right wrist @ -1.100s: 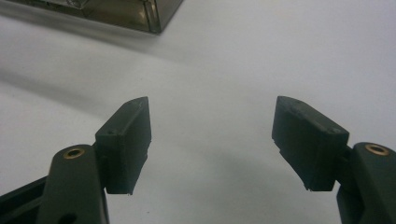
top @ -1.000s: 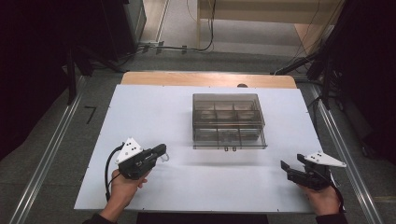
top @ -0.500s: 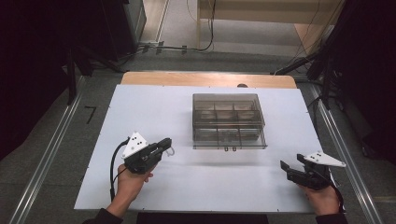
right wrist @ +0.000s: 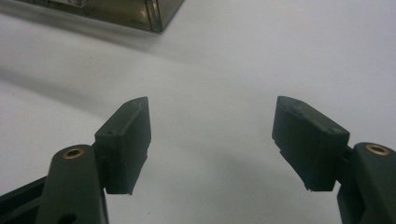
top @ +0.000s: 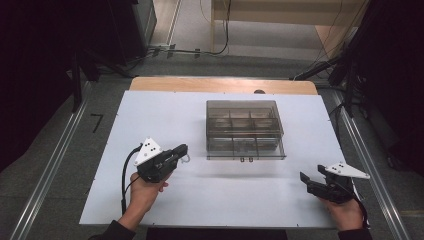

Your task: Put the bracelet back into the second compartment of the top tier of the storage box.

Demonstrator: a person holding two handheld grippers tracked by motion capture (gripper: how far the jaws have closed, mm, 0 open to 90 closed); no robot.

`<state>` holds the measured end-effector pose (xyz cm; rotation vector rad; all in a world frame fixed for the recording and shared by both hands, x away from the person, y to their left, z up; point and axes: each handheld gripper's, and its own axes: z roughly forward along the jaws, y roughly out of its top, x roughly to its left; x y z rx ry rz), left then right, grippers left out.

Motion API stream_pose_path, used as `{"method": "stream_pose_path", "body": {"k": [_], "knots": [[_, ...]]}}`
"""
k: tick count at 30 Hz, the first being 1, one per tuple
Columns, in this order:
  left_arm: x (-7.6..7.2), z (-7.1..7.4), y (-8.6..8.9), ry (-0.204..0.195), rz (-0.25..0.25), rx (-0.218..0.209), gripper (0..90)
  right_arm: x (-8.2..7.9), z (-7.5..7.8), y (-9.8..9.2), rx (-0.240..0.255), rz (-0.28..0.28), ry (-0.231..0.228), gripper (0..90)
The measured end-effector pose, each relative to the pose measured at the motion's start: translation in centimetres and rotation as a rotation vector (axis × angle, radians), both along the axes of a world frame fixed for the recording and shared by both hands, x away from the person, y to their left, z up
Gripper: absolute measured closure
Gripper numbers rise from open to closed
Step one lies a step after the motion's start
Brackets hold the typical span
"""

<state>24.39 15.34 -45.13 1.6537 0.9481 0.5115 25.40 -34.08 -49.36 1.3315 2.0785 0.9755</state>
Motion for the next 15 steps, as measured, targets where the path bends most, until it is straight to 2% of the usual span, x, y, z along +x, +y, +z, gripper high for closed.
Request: {"method": "stream_pose_path", "body": {"k": [15], "knots": [[0.8, 0.6, -1.7, -0.011, -0.022, -0.011, 86.3, 0.0, 0.0, 0.0, 0.001, 0.001, -0.001, 26.6]]}}
